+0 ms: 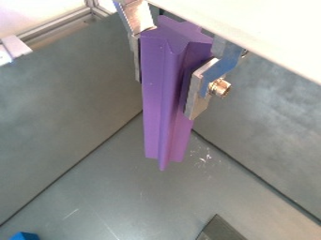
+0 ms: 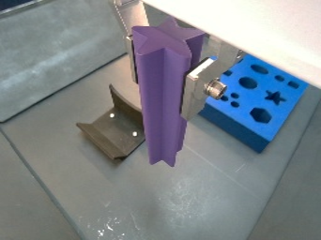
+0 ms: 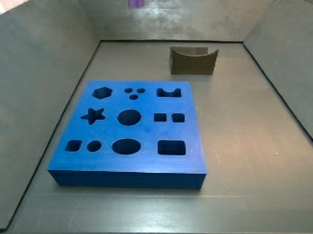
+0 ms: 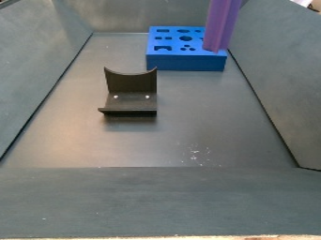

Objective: Pick up the star object. Move up. Move to above the board. Insert the star object.
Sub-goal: Move to above the board.

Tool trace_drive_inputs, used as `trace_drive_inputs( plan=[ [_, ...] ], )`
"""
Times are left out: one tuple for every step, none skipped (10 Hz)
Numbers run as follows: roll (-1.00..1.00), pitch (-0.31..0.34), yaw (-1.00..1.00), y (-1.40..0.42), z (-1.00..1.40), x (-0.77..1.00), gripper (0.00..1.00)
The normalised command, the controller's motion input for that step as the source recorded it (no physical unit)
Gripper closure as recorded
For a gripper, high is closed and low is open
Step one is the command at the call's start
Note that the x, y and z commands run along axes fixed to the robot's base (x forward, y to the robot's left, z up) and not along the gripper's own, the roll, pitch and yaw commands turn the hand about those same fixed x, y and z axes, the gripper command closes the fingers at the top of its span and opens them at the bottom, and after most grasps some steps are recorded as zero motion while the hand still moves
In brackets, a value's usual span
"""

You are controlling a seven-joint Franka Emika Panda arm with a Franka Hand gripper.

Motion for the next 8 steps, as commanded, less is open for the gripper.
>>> trace_drive_inputs(
  plan=[
    [0.02, 0.097, -0.04, 0.01, 0.18, 0.01, 1.0],
    [0.15, 0.354, 0.01, -1.0, 0.11, 0.21, 1.0],
    [0.15, 0.35, 0.02, -1.0, 0.11, 0.21, 1.0],
    [0.11, 0.276, 0.04, -1.0, 0.11, 0.22, 1.0],
    [0.06, 0.235, 0.03, -1.0, 0.11, 0.23, 1.0],
    [0.02, 0.173, 0.02, -1.0, 0.11, 0.23, 1.0],
    [0.0, 0.146, 0.02, -1.0, 0.12, 0.24, 1.0],
    [0.01, 0.127, 0.02, -1.0, 0.12, 0.24, 1.0]
  ],
)
